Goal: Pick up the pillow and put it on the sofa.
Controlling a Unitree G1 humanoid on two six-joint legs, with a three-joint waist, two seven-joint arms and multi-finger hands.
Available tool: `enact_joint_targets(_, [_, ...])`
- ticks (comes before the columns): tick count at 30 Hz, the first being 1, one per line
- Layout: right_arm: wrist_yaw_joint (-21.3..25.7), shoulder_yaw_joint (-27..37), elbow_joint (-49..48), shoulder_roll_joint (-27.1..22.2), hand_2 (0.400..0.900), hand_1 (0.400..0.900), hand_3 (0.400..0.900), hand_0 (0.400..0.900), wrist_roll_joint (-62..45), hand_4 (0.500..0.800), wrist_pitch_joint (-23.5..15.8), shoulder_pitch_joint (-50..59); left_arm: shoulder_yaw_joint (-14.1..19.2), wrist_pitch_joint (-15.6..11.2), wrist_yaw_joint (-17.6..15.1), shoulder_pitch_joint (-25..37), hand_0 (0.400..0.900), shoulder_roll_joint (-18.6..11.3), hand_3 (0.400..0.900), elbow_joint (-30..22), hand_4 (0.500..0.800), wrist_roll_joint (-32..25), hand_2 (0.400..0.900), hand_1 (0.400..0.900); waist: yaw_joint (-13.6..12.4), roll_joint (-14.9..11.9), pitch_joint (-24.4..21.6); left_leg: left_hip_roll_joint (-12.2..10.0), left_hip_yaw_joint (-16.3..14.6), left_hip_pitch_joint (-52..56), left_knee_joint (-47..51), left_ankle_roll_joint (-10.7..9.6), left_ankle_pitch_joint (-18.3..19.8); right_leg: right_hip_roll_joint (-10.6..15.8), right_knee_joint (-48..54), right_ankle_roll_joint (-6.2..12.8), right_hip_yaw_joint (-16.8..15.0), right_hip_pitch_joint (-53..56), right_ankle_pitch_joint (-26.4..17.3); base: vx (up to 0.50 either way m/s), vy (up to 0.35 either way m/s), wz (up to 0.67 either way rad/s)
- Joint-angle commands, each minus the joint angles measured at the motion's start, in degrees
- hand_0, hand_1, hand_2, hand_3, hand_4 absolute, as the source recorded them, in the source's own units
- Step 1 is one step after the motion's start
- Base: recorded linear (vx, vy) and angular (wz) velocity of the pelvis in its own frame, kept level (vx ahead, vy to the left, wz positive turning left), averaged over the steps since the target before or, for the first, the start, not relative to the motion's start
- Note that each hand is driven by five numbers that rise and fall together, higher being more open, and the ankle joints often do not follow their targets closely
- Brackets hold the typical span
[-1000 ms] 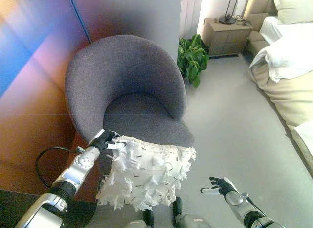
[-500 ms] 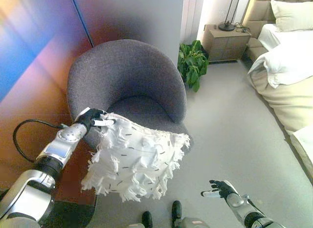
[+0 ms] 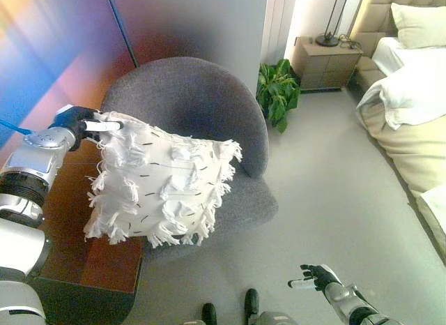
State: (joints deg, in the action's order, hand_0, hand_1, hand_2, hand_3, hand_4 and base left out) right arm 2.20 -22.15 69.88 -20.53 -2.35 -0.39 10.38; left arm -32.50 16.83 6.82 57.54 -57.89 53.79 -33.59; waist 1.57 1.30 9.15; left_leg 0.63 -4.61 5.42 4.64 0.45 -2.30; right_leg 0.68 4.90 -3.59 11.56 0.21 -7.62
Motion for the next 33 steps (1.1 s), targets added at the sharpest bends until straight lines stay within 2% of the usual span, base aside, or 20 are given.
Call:
enact_joint_targets(1, [1.9,-1.5,2.9,-3.4,0.900,0.900,0.900,0.900,0.8,0.800,-1.3,-2.2,0.4,-1.6,-3.4,14.4,0.400,-5.6,0.400,5.9,0.500,-0.6,0.400,0.400,0.5,3.1,-8.8,-1.8,-0.8,-1.2,-0.8,-2.6,1.8,5.4,-3.3,10.61,-2.6,3.3,6.9,0.07,0.019,-0.01])
enact_joint_targets(2, [2.0,-1.6,2.6,-3.5,0.900,0.900,0.900,0.900,0.9,0.800,-1.3,-2.4,0.9,-1.5,-3.5,14.1,0.629,-5.1,0.629,6.7,0.638,-0.5,0.629,0.629,0.7,3.1,-8.6,-1.7,-0.9,-1.4,-0.7,-2.6,1.8,5.4,-3.3,10.66,-2.7,3.0,6.9,0.07,0.020,-0.01])
enact_joint_targets(3, [2.0,-1.7,2.4,-3.5,0.900,0.900,0.900,0.900,1.0,0.800,-1.3,-2.6,1.1,-1.3,-3.5,14.0,0.900,-4.7,0.900,6.8,0.800,0.1,0.900,0.900,0.9,3.1,-8.4,-1.7,-1.0,-1.5,-0.6,-2.6,1.9,5.4,-3.4,10.66,-2.7,2.8,7.0,0.06,0.021,-0.01])
enact_joint_targets(6, [2.4,-2.2,2.3,-3.5,0.900,0.900,0.900,0.900,0.9,0.800,-1.8,-2.7,1.5,-0.9,-4.8,13.7,0.900,-3.2,0.900,7.5,0.800,1.9,0.900,0.900,1.4,3.0,-7.7,-1.5,-1.1,-1.9,-0.5,-2.4,2.0,5.4,-3.6,10.69,-3.0,2.0,7.0,0.04,0.022,-0.02])
enact_joint_targets(9, [2.6,-2.4,1.8,-3.8,0.900,0.900,0.900,0.900,0.6,0.800,-2.5,-3.1,2.1,-1.7,-5.4,13.5,0.900,-2.7,0.900,7.7,0.800,2.9,0.900,0.900,1.8,3.0,-7.1,-1.4,-1.4,-2.4,-0.4,-2.3,2.1,5.5,-3.7,10.67,-3.4,1.3,7.0,0.01,0.009,-0.01])
enact_joint_targets(11, [2.6,-2.5,1.5,-4.1,0.900,0.900,0.900,0.900,0.3,0.800,-2.7,-2.9,2.2,-2.2,-7.1,13.6,0.900,-2.1,0.900,7.3,0.800,2.8,0.900,0.900,1.9,3.0,-6.6,-1.4,-1.4,-2.8,-0.3,-2.3,2.1,5.5,-3.9,10.67,-3.6,0.8,7.1,0.00,0.000,0.00])
enact_joint_targets(22, [2.6,-3.2,1.2,-3.9,0.900,0.900,0.900,0.900,-0.6,0.800,-3.0,-2.8,1.5,-3.2,-10.2,14.9,0.900,-1.7,0.900,7.5,0.800,5.0,0.900,0.900,2.2,3.2,-6.1,-1.1,-1.5,-2.2,-0.3,-2.1,2.6,5.6,-4.2,10.63,-4.2,1.2,7.6,0.02,0.004,0.00])
enact_joint_targets(25, [2.6,-3.2,1.3,-3.9,0.900,0.900,0.900,0.900,-0.5,0.800,-3.2,-3.1,1.2,-5.0,-10.2,15.3,0.900,-1.9,0.900,7.5,0.800,3.9,0.900,0.900,2.3,3.4,-6.1,-1.0,-1.5,-1.9,-0.4,-2.1,2.7,5.7,-4.3,10.64,-4.2,1.4,7.6,0.02,0.007,0.01])
enact_joint_targets(28, [2.7,-3.3,1.5,-3.6,0.900,0.900,0.900,0.900,-0.4,0.800,-3.3,-3.3,1.4,-5.0,-11.0,15.2,0.900,-1.9,0.900,6.2,0.800,1.5,0.900,0.900,2.1,3.4,-6.1,-0.9,-1.3,-1.7,-0.3,-2.0,2.8,5.8,-4.2,10.66,-4.2,1.8,7.7,0.00,0.000,0.00])
enact_joint_targets(29, [2.7,-3.3,1.5,-3.5,0.900,0.900,0.900,0.900,-0.4,0.800,-3.3,-3.4,1.8,-4.2,-11.5,14.9,0.900,-1.7,0.900,5.5,0.800,0.2,0.900,0.900,2.0,3.5,-6.2,-0.9,-1.2,-1.6,-0.3,-2.0,2.8,5.8,-4.2,10.65,-4.1,1.9,7.7,0.00,0.000,0.00])
enact_joint_targets(31, [2.7,-3.2,1.8,-3.3,0.900,0.900,0.900,0.900,-0.2,0.800,-3.6,-3.4,2.2,-4.7,-10.2,14.3,0.900,-1.6,0.900,4.9,0.800,-0.1,0.900,0.900,1.9,3.5,-6.4,-0.9,-1.2,-1.4,-0.2,-2.1,2.8,5.8,-4.0,10.68,-4.0,2.1,7.7,0.00,0.000,0.00])
enact_joint_targets(33, [2.6,-3.0,1.7,-3.2,0.900,0.900,0.900,0.900,-0.3,0.800,-3.6,-3.3,2.9,-4.5,-9.6,13.5,0.900,-1.3,0.900,3.5,0.800,-4.1,0.900,0.900,1.6,3.4,-6.5,-0.9,-1.1,-1.3,-0.2,-2.1,2.8,5.8,-3.9,10.70,-3.8,2.3,7.7,0.00,0.000,0.00])
